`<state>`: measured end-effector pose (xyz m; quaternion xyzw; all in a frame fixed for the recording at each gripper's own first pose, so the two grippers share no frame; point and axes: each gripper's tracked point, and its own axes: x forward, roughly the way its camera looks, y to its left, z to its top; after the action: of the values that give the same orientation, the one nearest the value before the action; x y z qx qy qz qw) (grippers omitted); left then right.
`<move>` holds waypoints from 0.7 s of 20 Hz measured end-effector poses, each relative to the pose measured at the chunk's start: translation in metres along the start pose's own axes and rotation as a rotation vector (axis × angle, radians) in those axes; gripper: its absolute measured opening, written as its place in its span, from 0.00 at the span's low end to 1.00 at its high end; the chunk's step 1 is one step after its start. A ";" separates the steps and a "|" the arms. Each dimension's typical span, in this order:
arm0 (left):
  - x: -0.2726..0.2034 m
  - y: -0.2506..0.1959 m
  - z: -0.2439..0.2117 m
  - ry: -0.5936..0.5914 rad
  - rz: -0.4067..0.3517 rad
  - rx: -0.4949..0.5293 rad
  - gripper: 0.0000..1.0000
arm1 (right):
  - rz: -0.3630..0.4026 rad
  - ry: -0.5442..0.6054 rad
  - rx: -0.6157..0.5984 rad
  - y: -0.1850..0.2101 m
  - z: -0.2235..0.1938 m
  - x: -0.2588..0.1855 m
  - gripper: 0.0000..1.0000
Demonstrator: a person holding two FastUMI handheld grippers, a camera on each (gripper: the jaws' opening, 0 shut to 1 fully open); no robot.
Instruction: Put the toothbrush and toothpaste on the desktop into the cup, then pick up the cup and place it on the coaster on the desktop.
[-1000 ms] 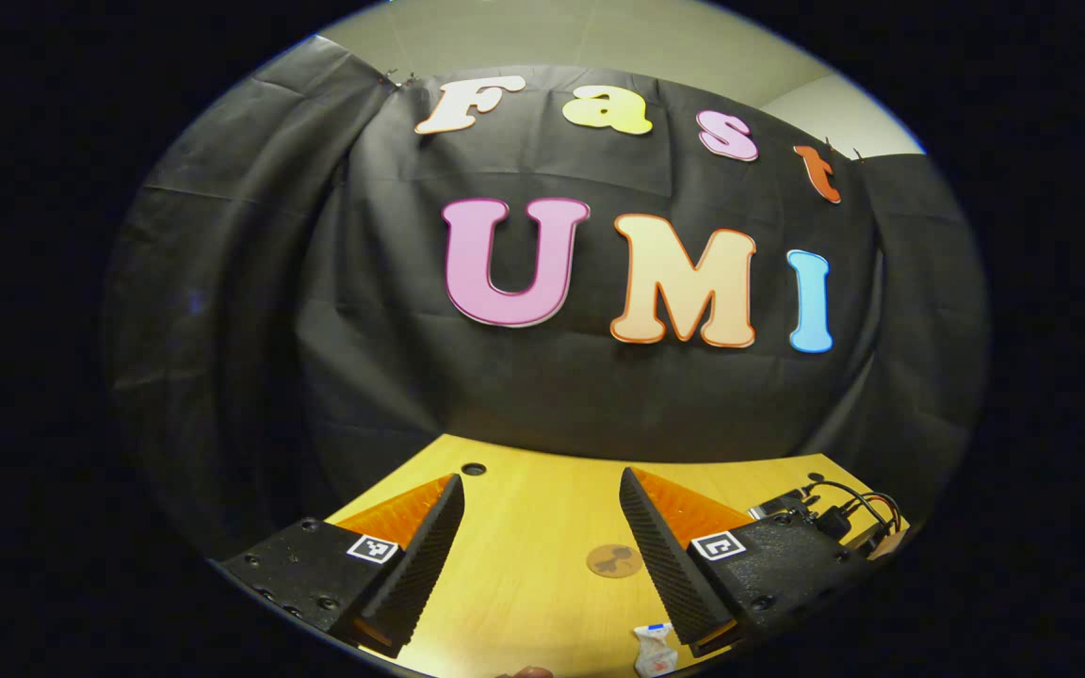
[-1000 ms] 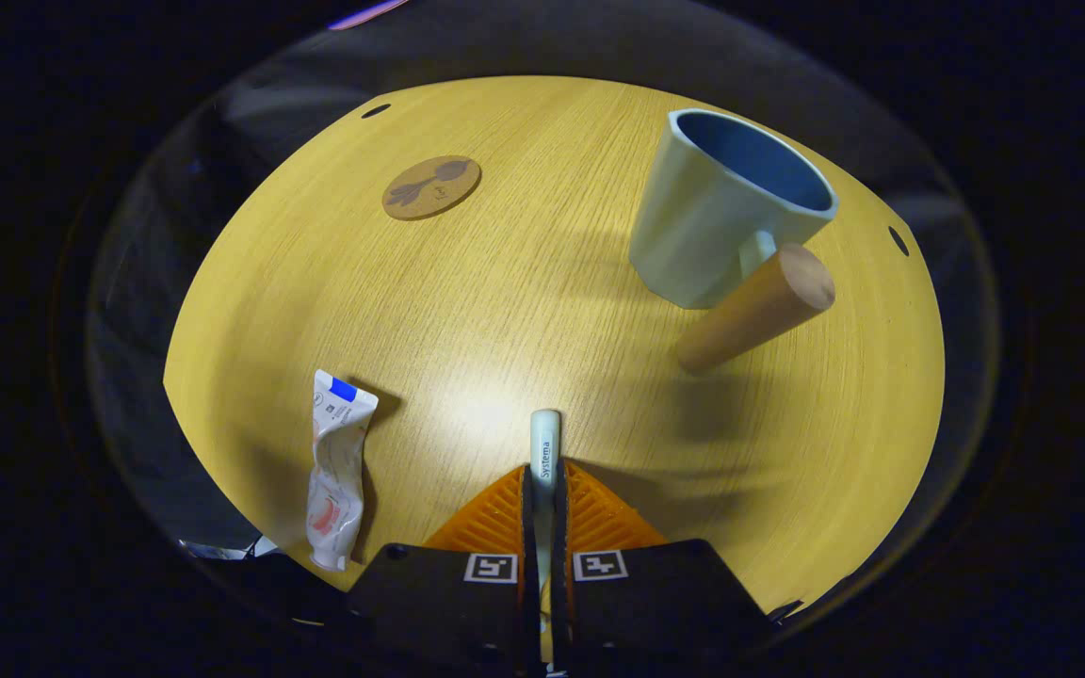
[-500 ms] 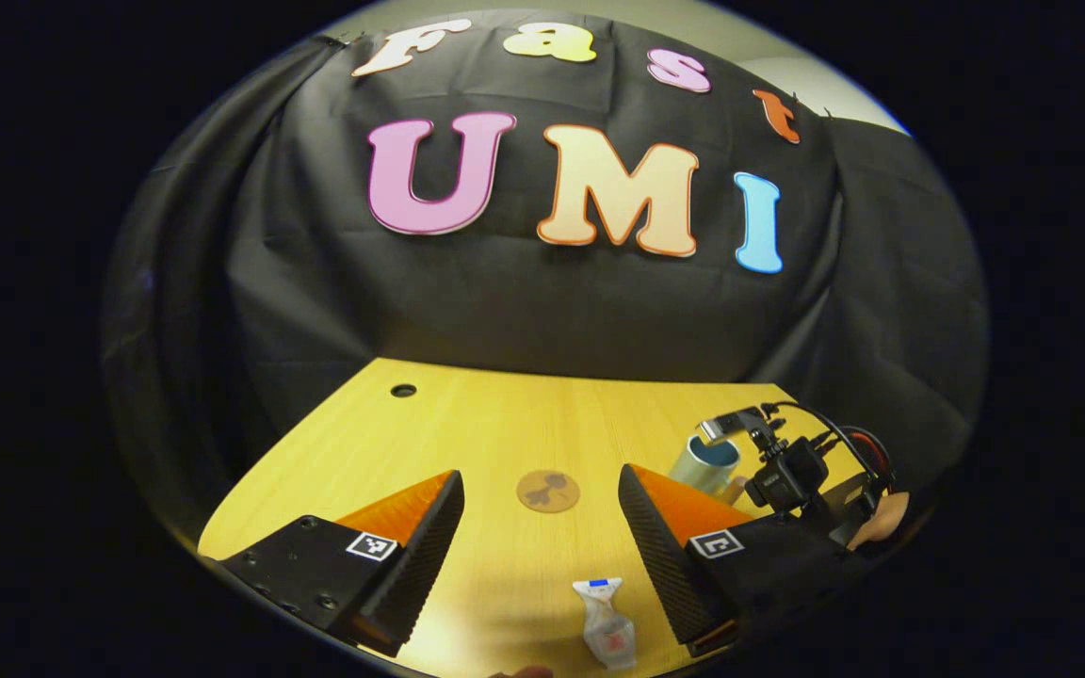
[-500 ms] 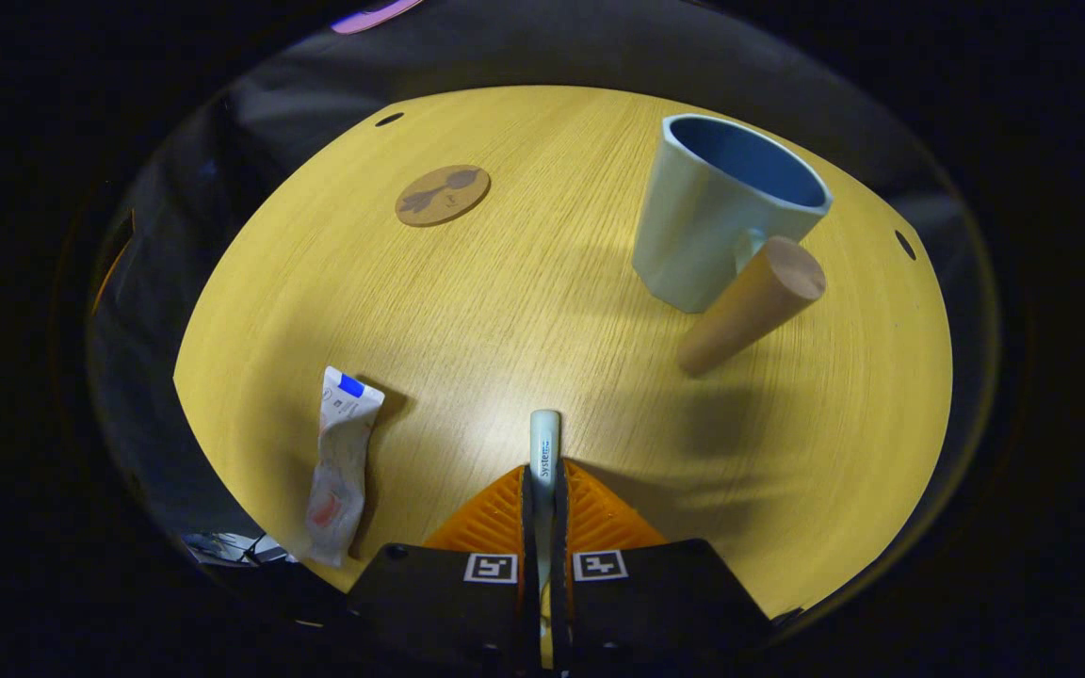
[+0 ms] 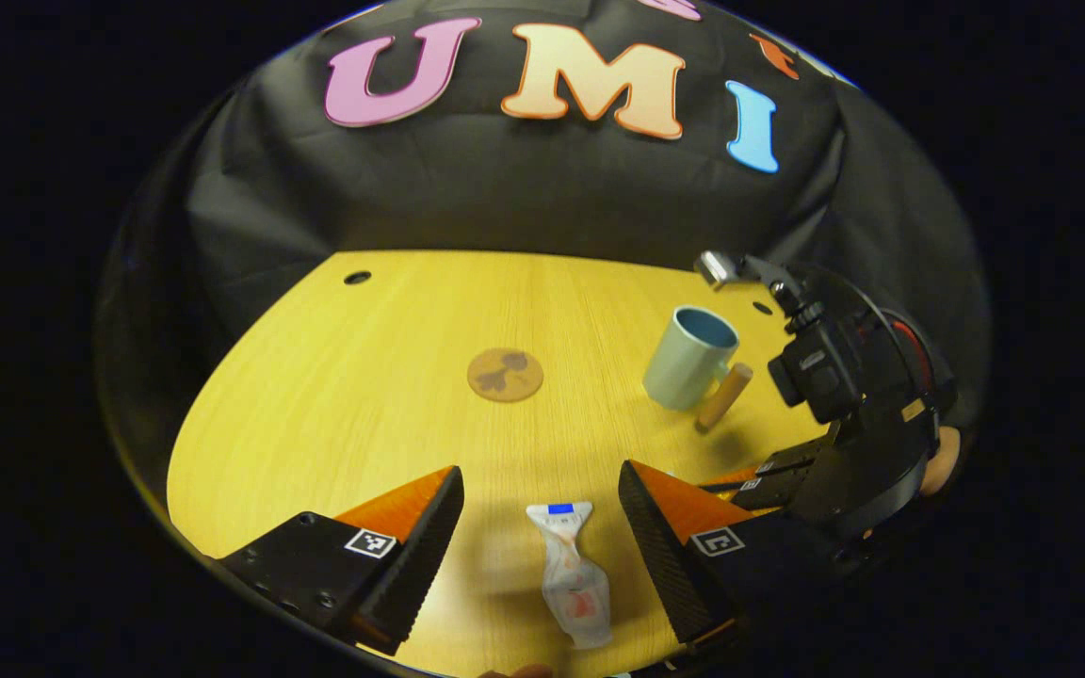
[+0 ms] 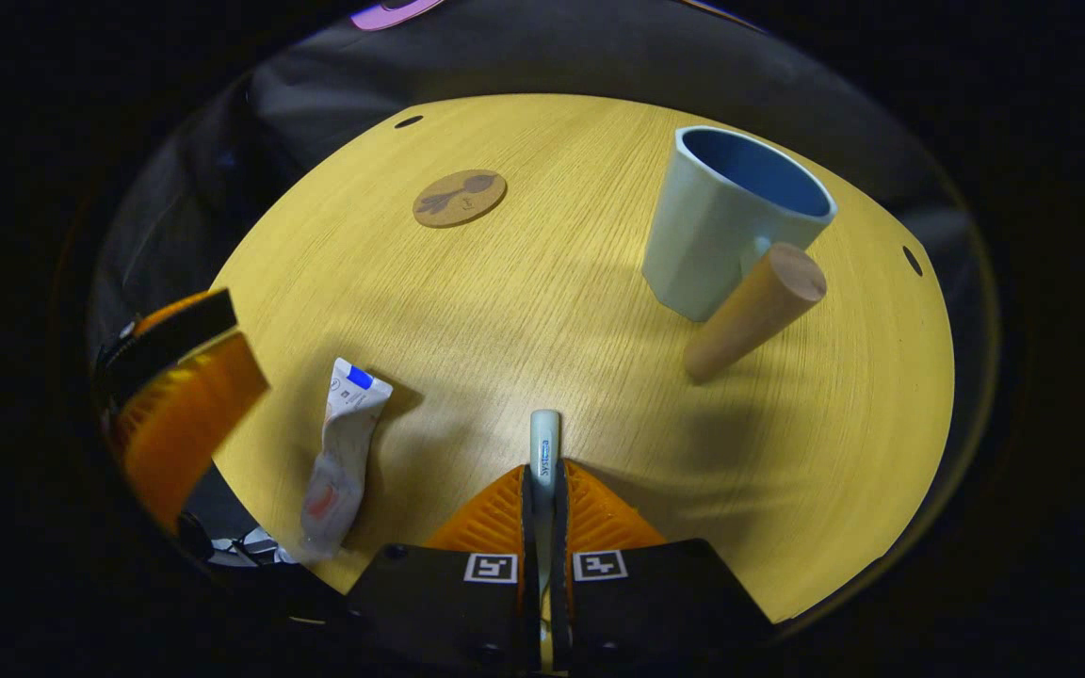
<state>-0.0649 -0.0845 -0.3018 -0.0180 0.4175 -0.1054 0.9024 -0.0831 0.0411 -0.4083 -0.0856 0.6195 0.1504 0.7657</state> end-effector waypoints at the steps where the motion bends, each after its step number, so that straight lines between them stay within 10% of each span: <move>1: 0.005 -0.001 -0.007 0.023 0.000 -0.002 0.97 | 0.003 -0.004 -0.002 0.000 0.001 0.000 0.07; 14: 0.036 0.004 -0.066 0.286 0.062 0.030 0.97 | 0.037 -0.042 -0.028 0.000 0.001 -0.001 0.07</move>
<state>-0.0910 -0.0848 -0.3721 0.0236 0.5406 -0.0855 0.8366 -0.0825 0.0415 -0.4071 -0.0818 0.6026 0.1748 0.7744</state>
